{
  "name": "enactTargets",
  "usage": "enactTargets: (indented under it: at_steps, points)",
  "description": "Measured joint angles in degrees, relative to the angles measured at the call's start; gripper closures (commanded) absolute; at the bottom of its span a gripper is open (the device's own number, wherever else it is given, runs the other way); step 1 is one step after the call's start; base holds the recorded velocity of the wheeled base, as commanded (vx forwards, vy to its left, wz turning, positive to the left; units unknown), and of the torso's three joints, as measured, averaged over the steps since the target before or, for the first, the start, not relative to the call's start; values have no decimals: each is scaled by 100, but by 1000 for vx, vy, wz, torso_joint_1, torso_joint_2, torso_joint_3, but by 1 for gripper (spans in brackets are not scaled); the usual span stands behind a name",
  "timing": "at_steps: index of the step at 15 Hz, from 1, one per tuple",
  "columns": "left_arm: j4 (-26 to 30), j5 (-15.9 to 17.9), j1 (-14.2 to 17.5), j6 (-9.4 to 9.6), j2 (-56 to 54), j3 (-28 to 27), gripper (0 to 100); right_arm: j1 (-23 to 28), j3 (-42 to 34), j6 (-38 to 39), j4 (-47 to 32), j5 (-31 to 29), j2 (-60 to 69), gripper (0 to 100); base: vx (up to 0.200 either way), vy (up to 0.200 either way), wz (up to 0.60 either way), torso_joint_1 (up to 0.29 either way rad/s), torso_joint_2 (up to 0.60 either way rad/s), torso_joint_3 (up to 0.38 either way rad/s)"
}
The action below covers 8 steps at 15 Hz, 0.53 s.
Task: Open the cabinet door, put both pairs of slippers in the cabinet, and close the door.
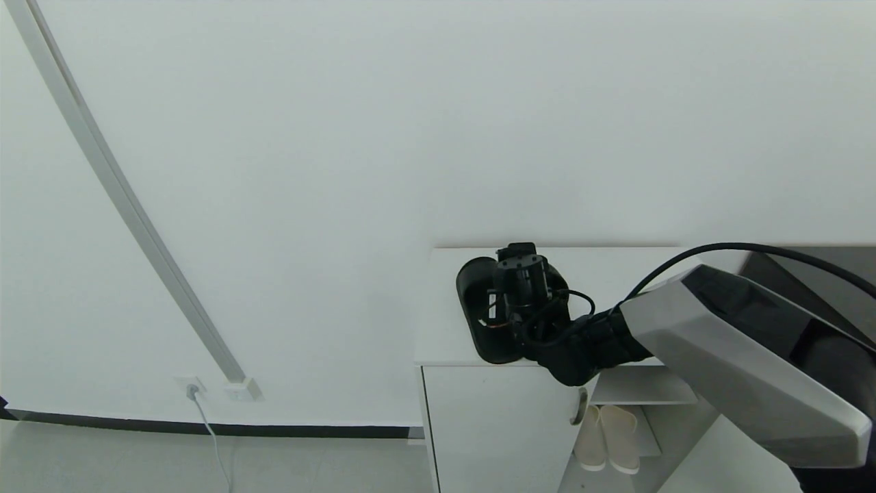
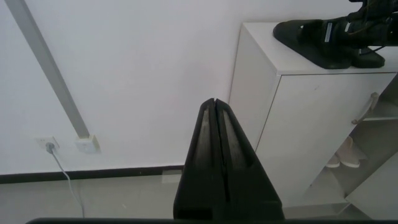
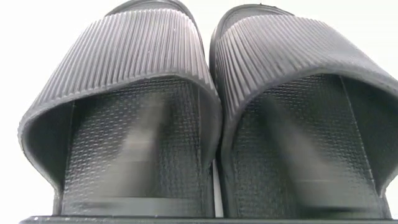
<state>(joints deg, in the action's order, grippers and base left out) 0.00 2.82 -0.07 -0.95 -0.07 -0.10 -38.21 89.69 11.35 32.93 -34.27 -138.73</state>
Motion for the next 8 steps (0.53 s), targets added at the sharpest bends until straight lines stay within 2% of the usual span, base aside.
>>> enactTargets:
  at_steps: [8]
  points:
    - [0, -4, -2, -9, 0, 0, 100, 0, -27, 0, 9, -5, -5, 100, 0, 0, 0, 0, 0, 0]
